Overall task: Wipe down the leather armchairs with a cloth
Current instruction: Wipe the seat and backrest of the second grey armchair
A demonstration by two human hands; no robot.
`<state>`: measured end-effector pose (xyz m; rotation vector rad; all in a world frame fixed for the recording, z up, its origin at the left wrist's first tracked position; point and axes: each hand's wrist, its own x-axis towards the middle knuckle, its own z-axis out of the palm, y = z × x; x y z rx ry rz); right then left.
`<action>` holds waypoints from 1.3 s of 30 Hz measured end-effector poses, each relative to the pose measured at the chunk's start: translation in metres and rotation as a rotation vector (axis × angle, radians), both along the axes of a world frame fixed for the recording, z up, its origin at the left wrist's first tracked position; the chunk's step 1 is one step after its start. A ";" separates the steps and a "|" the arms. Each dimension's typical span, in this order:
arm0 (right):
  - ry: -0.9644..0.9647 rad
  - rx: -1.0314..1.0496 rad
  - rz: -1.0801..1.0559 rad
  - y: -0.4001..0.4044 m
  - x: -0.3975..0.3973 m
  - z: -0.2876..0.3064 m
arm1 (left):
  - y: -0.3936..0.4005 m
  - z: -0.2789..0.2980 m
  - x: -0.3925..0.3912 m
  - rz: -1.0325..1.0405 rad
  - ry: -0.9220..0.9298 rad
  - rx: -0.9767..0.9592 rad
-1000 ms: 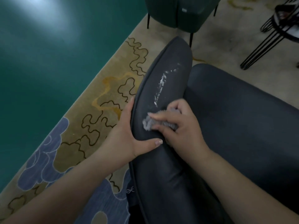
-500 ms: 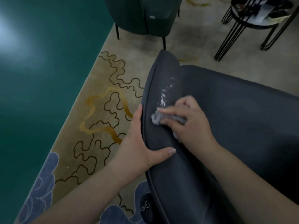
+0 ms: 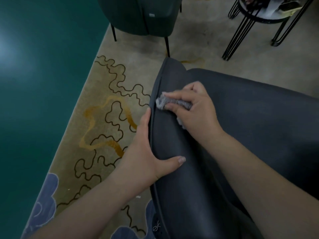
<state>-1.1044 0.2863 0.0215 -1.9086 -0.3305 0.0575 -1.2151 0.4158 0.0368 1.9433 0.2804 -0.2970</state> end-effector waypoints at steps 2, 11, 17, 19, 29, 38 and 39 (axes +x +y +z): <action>0.040 0.044 -0.025 0.000 0.006 -0.003 | 0.002 0.001 0.013 -0.012 0.007 0.003; 0.000 0.126 -0.019 -0.010 0.002 -0.017 | 0.009 0.001 0.049 -0.053 0.009 0.065; 0.069 0.147 -0.113 -0.003 0.036 -0.016 | 0.007 -0.004 0.061 -0.030 -0.012 0.058; 0.027 0.138 -0.064 -0.011 0.008 -0.022 | 0.007 -0.005 0.060 -0.019 -0.013 0.054; 0.150 0.178 -0.151 0.013 0.074 -0.014 | 0.006 -0.006 0.061 -0.033 -0.057 0.070; 0.086 0.173 -0.031 -0.003 0.030 -0.022 | 0.006 -0.008 0.060 -0.031 -0.067 0.089; 0.098 0.185 -0.056 0.003 0.046 -0.021 | 0.007 -0.008 0.061 -0.034 -0.071 0.092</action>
